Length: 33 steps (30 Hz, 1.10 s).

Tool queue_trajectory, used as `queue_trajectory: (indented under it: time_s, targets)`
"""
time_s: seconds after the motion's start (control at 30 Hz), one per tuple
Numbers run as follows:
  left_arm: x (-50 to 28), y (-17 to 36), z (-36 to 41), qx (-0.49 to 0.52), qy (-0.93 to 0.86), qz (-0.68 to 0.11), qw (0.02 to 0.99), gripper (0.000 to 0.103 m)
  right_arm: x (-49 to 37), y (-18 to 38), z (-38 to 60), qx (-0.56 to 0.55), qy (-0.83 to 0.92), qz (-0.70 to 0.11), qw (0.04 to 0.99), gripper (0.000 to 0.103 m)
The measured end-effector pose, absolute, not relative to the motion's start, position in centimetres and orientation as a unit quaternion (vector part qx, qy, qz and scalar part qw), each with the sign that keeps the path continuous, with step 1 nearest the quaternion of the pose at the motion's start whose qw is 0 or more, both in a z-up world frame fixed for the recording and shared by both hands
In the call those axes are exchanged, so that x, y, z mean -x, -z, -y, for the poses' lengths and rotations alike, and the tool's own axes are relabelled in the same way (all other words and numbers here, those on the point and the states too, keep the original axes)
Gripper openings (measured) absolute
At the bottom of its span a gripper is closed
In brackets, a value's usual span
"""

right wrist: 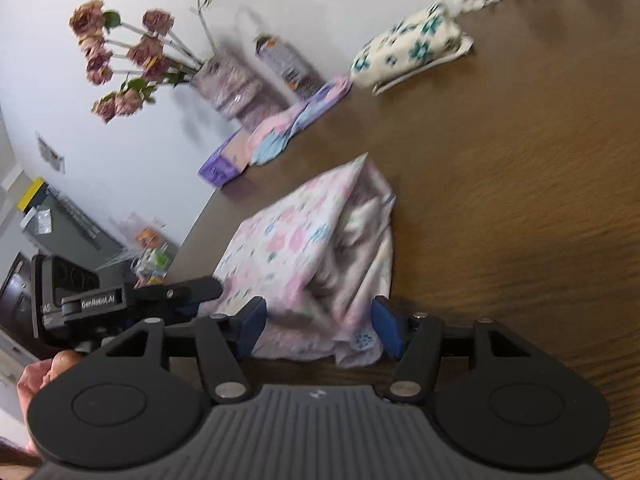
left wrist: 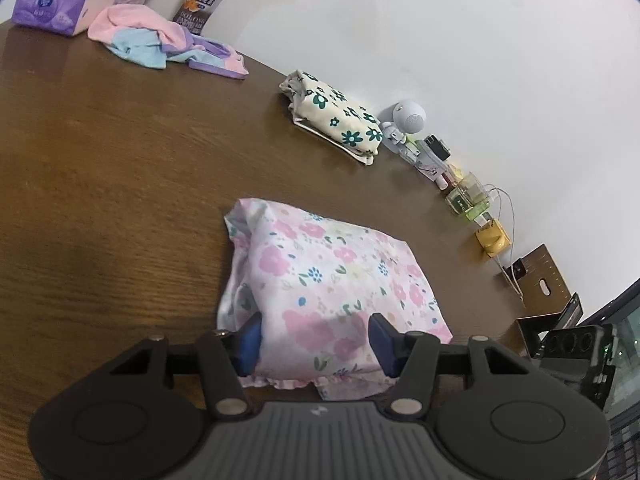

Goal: Fold clothes

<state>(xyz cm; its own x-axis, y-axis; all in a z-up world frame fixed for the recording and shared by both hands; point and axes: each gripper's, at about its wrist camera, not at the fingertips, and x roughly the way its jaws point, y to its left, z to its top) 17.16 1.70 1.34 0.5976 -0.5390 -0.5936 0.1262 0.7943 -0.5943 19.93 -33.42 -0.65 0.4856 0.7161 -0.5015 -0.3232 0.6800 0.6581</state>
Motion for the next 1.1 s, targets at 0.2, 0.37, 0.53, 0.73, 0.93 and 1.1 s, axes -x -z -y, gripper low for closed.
queue_trajectory:
  time_s: [0.2, 0.37, 0.53, 0.73, 0.93, 1.1]
  targets:
    - [-16.5, -1.3, -1.4, 0.261, 0.195, -0.404, 0.855, 0.046, -19.4, 0.6, 32.3, -0.237, -0.323, -0.397, 0.825, 0.059]
    - [-16.0, -2.0, -2.0, 0.260, 0.196, -0.397, 0.858, 0.053, -19.3, -0.6, 33.2, -0.231, -0.312, -0.385, 0.837, 0.060]
    - [-17.0, -2.8, -3.0, 0.264, 0.184, -0.376, 0.869, 0.057, -20.7, -2.8, 35.0, -0.225, -0.294, -0.349, 0.861, 0.062]
    - [-19.4, -1.5, -2.8, 0.292, 0.185, -0.389, 0.854, 0.030, -24.8, -1.6, 32.0, -0.204, -0.297, -0.384, 0.850, 0.042]
    - [-19.1, -1.5, -3.1, 0.316, 0.202, -0.383, 0.844, 0.041, -24.8, -0.9, 32.5, -0.232, -0.310, -0.390, 0.835, 0.041]
    - [-19.0, -1.5, -2.9, 0.309, 0.196, -0.385, 0.847, 0.049, -24.5, -0.7, 32.1, -0.227, -0.314, -0.398, 0.832, 0.054]
